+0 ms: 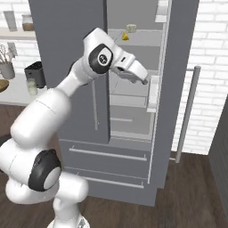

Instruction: Grab a lemon wedge from the fridge and one ice cube from the ice bowl, and put them in the glass of lemonade.

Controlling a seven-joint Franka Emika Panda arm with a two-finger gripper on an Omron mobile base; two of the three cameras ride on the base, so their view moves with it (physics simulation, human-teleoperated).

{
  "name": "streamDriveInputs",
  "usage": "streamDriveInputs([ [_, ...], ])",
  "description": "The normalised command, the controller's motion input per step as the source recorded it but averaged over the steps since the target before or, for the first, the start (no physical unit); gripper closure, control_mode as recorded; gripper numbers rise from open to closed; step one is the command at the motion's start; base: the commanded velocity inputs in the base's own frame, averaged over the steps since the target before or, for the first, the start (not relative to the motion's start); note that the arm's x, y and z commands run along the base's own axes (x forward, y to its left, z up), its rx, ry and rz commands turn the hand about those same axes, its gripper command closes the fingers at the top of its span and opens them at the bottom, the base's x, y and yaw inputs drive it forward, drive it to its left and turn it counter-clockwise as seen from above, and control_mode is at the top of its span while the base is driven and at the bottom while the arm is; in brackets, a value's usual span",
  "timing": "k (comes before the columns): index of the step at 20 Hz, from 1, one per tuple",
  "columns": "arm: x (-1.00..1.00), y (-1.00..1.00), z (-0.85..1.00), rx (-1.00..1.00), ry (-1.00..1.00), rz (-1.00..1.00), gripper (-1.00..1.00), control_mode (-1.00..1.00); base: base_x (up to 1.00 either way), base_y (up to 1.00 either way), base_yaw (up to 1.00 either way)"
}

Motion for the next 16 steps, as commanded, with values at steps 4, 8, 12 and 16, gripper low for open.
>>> streamDriveInputs([
  [4, -0.21, 1.0, 0.4, 0.14, -0.48, 0.0, -1.0, -1.0, 0.0, 0.0, 0.0],
  [8, -0.41, 1.0, 0.29, 0.15, -0.41, 0.04, -1.0, -1.0, 0.0, 0.0, 0.0],
  [12, -0.45, 0.99, 0.0, 0.21, -0.22, 0.27, -1.0, -1.0, 0.0, 0.0, 0.0],
  [16, -0.34, 0.64, 0.0, 0.15, -0.04, 0.51, -1.0, -1.0, 0.0, 0.0, 0.0],
])
